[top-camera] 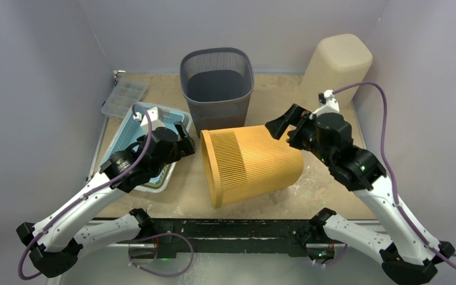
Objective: Turn the large container upside down
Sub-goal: Turn the container upside down at the center of the board.
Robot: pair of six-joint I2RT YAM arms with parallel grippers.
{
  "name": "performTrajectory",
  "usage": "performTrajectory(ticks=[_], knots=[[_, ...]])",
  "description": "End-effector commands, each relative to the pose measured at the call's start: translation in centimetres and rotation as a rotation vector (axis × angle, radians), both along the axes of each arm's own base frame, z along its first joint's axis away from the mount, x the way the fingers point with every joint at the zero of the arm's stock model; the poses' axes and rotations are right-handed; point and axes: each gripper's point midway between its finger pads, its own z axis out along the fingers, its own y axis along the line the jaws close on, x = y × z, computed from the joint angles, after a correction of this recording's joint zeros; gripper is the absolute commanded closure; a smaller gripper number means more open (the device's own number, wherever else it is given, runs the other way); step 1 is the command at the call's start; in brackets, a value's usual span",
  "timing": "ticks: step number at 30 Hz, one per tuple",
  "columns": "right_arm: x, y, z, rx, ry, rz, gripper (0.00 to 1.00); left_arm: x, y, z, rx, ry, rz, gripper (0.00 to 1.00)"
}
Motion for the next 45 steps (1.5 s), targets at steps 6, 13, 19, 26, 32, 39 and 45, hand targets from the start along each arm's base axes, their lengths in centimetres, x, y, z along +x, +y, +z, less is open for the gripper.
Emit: performTrajectory(ticks=[6,13,19,26,32,39,45], knots=[[-0.4,-2.9,2.6,0.079,-0.194,-0.108,0.01,-1.0,1.6,3.9,-0.106,-0.171,-0.011,0.01],[-0.6,-4.0,0.4,-0.057,-0.138,-0.110,0.01,-1.8,0.2,5.9,-0.166,-0.228,-0.129,0.02],[0.7,-3.9,-1.8,-0.181,-0.014,-0.129,0.01,-1.6,-1.9,6.1,-0.134,-0.162,-0.214,0.01],[2.8,-4.7,-3.2,-0.166,0.053,-0.038,0.01,-1.6,-3.6,5.8,-0.143,-0.119,-0.268,0.01],[3.8,-6.3,-3.2,-0.115,0.047,0.037,0.01,-2.3,-4.8,6.7,-0.189,-0.143,-0.355,0.02],[3.8,-7.2,-4.3,-0.066,0.059,0.088,0.02,-2.9,-6.0,4.9,-0.170,-0.066,-0.417,0.08],[3.7,-7.7,-6.0,-0.072,0.102,0.069,0.06,-3.2,-8.1,4.3,-0.219,-0.044,-0.492,0.13]])
